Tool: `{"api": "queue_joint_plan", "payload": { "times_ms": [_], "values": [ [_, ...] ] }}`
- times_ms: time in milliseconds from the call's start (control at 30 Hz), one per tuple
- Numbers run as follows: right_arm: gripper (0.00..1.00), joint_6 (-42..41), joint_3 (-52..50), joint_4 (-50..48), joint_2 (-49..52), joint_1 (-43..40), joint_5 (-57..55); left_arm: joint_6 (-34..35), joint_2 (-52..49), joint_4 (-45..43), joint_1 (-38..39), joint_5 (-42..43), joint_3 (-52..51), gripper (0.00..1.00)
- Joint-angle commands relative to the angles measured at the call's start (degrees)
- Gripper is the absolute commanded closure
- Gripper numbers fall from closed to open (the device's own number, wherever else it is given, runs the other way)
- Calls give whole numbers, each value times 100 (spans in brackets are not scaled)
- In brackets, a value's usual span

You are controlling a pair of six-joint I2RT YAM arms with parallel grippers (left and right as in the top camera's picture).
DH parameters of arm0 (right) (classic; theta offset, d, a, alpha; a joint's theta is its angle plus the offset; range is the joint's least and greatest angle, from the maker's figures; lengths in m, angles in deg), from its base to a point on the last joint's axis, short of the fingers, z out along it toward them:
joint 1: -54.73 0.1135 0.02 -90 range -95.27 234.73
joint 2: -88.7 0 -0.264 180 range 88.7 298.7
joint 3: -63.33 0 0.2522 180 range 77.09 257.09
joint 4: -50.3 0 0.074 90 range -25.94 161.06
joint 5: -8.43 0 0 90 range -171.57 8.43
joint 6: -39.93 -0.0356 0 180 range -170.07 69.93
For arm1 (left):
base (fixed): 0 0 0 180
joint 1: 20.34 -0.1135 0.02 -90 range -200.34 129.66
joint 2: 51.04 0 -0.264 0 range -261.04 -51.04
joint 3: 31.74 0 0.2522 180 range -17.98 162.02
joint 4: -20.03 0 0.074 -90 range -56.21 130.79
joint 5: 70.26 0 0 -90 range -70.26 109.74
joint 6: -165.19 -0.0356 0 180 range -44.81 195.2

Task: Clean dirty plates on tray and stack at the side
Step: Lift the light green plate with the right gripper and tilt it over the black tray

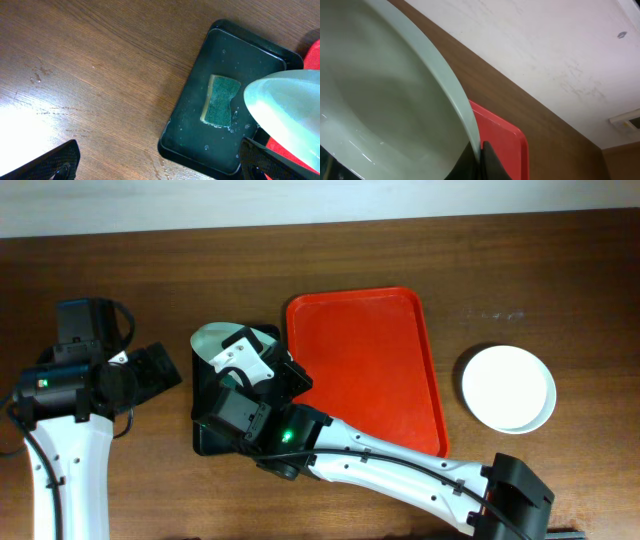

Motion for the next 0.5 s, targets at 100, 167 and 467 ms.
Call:
{"api": "queue_joint_plan", "payload": {
  "times_ms": [100, 167, 467],
  "values": [
    [96, -35, 131, -39, -188, 26, -199, -4, 35, -9, -24, -81, 0, 1],
    [96, -35, 131, -39, -188, 26, -201, -4, 35, -11, -24, -81, 0, 1],
    [96, -586, 114, 164, -166, -24, 114, -4, 35, -9, -24, -81, 0, 1]
  ]
}}
